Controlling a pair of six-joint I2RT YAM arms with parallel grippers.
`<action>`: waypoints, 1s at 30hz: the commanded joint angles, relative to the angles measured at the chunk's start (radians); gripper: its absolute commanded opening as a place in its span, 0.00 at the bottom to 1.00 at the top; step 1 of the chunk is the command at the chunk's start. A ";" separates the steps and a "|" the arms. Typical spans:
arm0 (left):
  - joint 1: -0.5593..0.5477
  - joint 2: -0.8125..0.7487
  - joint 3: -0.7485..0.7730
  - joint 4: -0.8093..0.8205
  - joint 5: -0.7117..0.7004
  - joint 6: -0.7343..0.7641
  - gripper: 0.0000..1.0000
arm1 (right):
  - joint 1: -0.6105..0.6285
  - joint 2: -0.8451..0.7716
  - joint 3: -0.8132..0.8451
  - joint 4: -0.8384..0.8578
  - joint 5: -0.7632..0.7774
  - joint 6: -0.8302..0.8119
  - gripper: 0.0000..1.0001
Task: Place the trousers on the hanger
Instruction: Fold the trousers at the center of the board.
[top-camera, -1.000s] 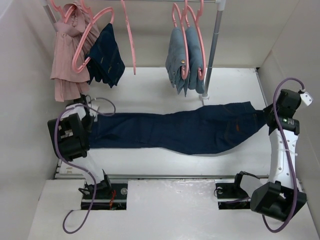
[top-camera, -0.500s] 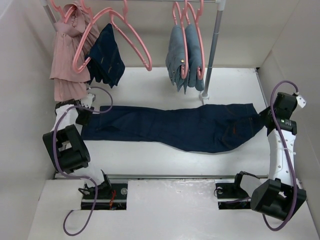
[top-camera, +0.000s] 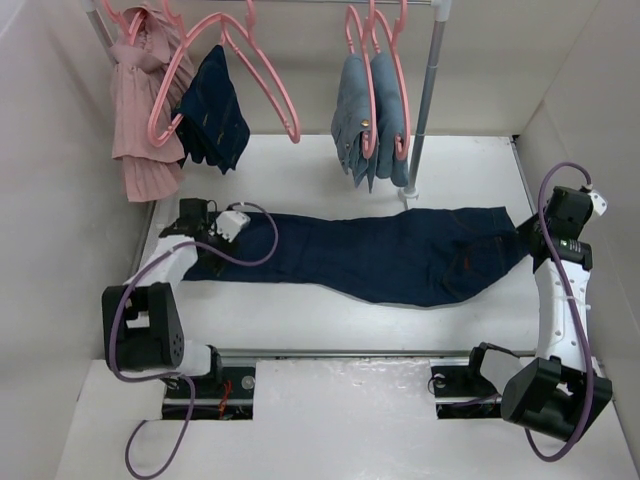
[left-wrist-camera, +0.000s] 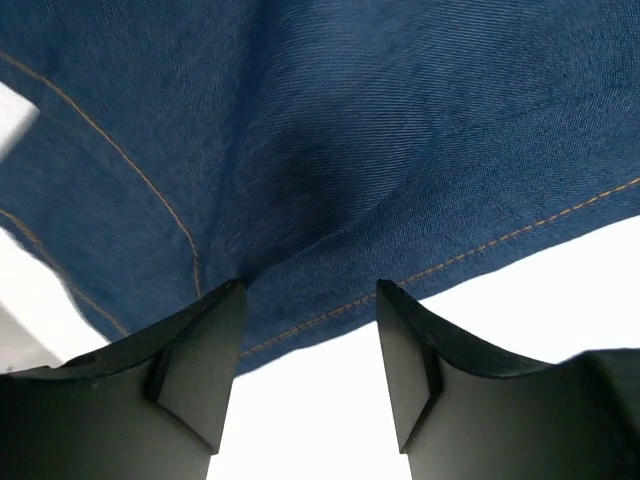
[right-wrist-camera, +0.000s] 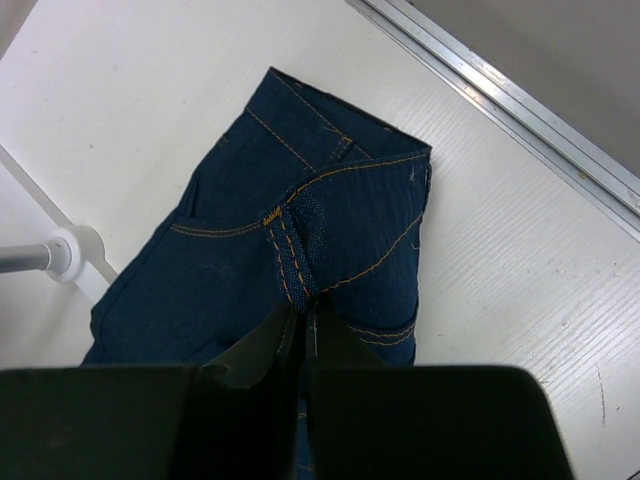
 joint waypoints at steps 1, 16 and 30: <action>-0.034 -0.101 -0.072 0.201 -0.103 0.120 0.53 | -0.006 -0.026 0.002 0.063 -0.025 -0.017 0.00; -0.052 0.064 -0.061 0.325 -0.216 0.095 0.21 | -0.006 -0.035 0.002 0.082 -0.035 -0.017 0.00; 0.068 -0.195 0.017 0.255 -0.484 0.156 0.00 | -0.006 0.041 0.124 0.091 0.039 -0.017 0.00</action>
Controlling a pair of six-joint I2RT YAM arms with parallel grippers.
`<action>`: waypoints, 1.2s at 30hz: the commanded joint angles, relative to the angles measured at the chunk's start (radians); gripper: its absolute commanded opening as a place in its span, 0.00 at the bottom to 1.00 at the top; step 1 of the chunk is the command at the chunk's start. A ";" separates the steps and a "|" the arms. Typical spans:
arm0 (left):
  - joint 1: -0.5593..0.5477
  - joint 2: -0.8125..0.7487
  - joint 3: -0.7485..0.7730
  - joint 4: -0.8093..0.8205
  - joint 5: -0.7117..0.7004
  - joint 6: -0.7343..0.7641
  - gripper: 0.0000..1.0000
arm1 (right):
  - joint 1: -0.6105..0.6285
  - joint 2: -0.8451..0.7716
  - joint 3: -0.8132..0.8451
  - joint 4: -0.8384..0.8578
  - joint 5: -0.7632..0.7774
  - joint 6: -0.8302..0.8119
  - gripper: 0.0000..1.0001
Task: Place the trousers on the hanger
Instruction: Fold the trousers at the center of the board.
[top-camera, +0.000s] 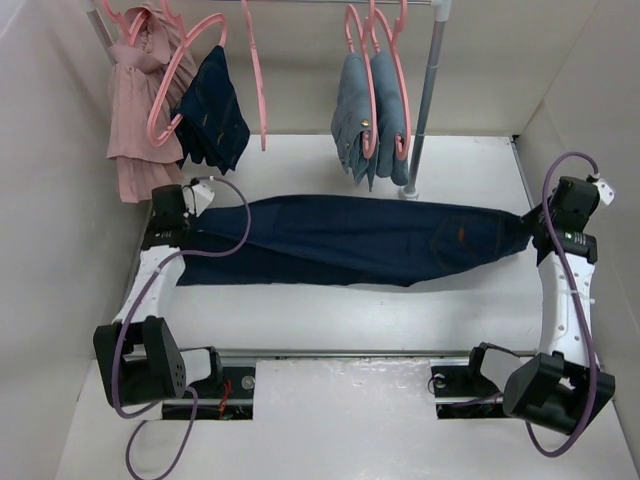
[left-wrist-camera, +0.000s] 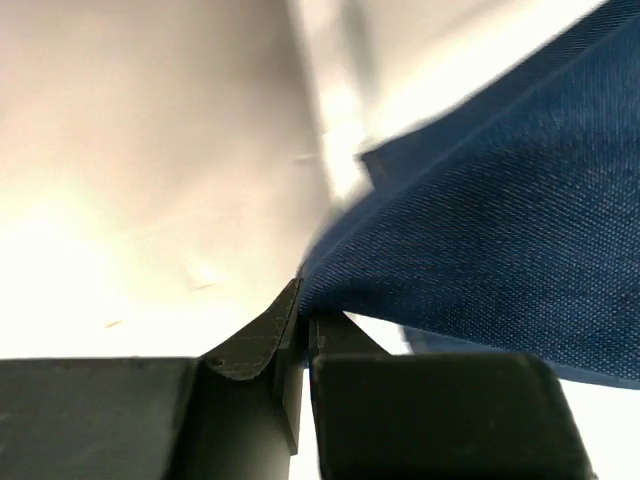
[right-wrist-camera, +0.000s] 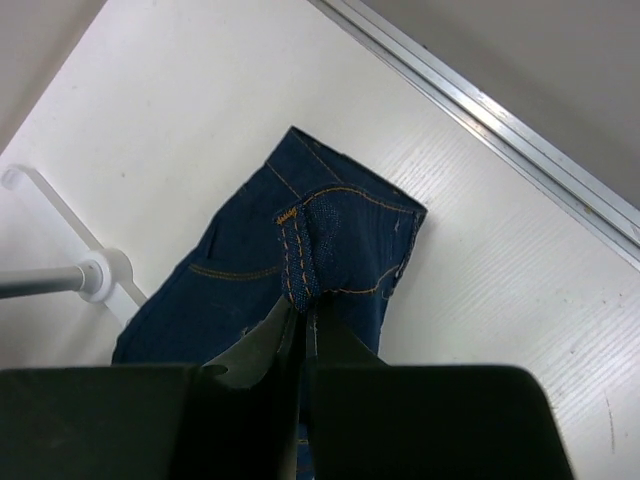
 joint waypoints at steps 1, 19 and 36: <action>0.007 -0.028 0.045 -0.060 -0.082 0.037 0.00 | -0.006 0.034 0.083 0.075 0.038 -0.013 0.00; -0.003 -0.134 -0.358 0.257 -0.237 0.261 0.00 | 0.072 0.294 0.194 0.170 -0.053 -0.033 0.00; 0.059 -0.136 0.068 -0.447 0.382 -0.019 0.47 | 0.111 0.471 0.284 0.144 -0.030 -0.092 0.00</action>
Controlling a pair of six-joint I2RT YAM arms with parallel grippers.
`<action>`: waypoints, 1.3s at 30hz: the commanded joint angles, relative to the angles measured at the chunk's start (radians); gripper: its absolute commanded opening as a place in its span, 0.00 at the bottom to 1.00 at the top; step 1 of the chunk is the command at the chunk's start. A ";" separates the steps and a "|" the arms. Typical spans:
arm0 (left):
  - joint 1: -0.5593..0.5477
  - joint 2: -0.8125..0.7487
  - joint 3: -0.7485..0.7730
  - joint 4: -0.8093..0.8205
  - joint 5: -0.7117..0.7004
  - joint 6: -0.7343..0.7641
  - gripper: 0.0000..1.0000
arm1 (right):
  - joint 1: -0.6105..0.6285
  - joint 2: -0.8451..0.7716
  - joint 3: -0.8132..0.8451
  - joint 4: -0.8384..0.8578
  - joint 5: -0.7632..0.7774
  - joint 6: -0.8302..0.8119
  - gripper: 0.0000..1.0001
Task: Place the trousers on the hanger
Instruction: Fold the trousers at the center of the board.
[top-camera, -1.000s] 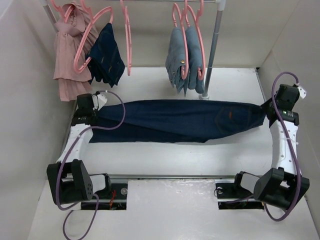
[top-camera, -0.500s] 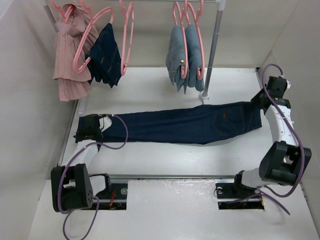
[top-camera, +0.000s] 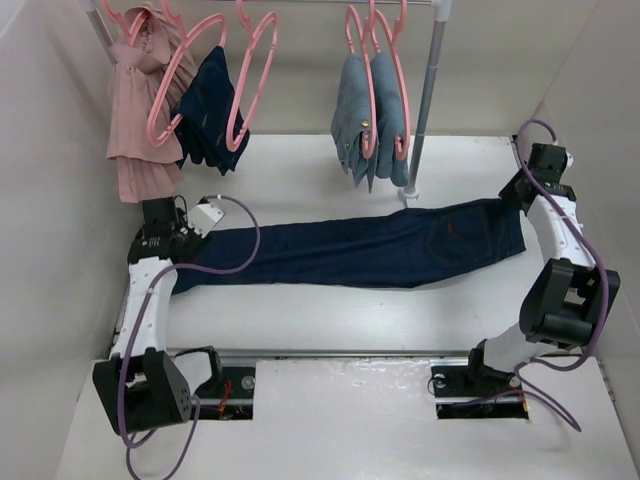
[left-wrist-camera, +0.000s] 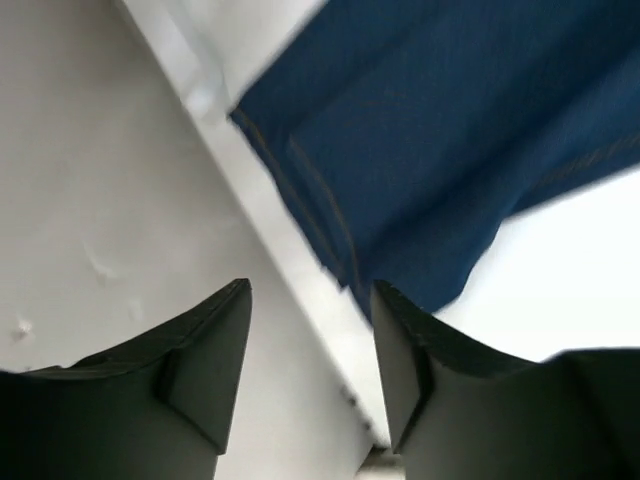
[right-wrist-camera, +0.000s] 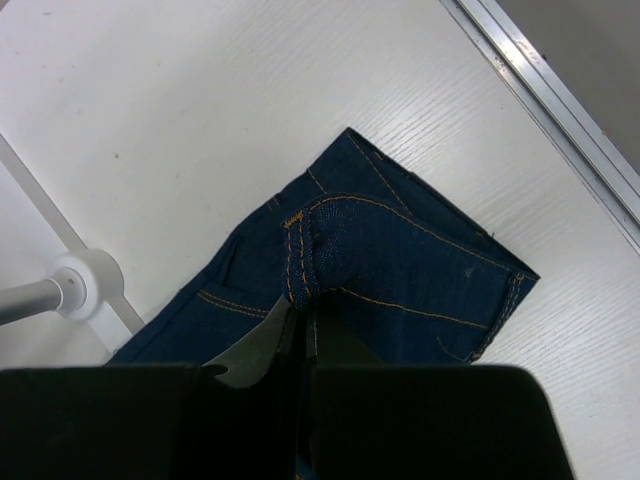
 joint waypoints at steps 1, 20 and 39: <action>0.003 0.093 0.033 -0.015 0.113 -0.162 0.47 | 0.029 -0.014 0.034 0.055 0.018 -0.030 0.00; -0.142 0.215 -0.306 0.388 -0.295 -0.228 0.57 | 0.029 -0.074 -0.029 0.053 0.038 -0.040 0.00; 0.257 0.597 0.236 0.172 0.194 -0.787 0.53 | 0.029 -0.057 0.057 -0.066 0.037 -0.095 0.00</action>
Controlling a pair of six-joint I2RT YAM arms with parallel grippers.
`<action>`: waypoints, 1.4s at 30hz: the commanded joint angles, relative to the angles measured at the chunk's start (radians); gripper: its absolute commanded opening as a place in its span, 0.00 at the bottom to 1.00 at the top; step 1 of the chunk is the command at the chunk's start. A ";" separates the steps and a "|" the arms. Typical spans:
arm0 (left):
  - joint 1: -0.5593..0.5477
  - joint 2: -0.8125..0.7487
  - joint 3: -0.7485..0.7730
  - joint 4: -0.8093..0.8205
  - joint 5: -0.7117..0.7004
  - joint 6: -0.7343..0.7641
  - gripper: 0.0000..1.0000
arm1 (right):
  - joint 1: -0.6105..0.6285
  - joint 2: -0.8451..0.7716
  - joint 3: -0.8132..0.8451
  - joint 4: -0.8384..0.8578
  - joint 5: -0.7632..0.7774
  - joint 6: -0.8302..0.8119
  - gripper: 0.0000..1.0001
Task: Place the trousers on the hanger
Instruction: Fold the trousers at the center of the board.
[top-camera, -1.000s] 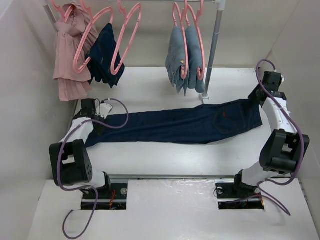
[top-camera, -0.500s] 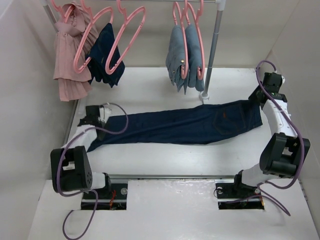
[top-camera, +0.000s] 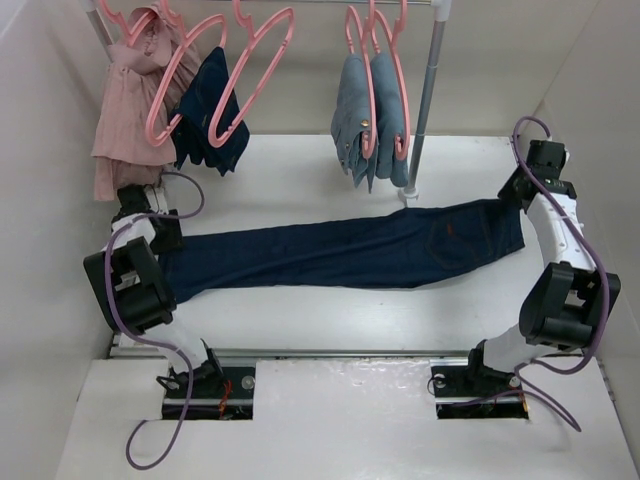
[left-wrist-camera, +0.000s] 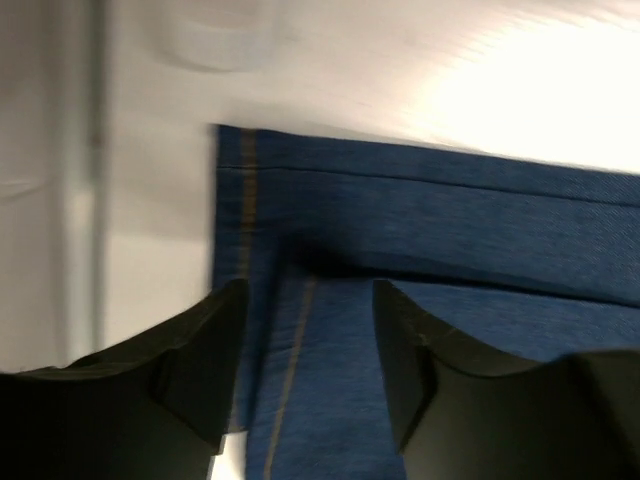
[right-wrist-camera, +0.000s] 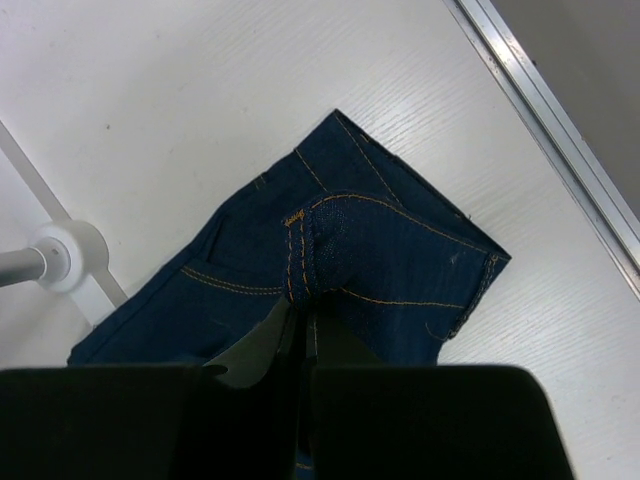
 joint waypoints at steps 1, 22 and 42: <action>0.015 0.026 0.028 -0.038 0.114 -0.030 0.48 | 0.005 -0.064 0.011 -0.002 0.027 -0.021 0.00; 0.037 0.005 -0.029 -0.043 0.103 -0.003 0.00 | 0.005 -0.153 -0.031 -0.031 0.057 0.000 0.00; 0.046 -0.067 0.161 -0.070 0.000 -0.003 0.00 | 0.005 -0.014 0.039 0.038 0.022 -0.020 0.00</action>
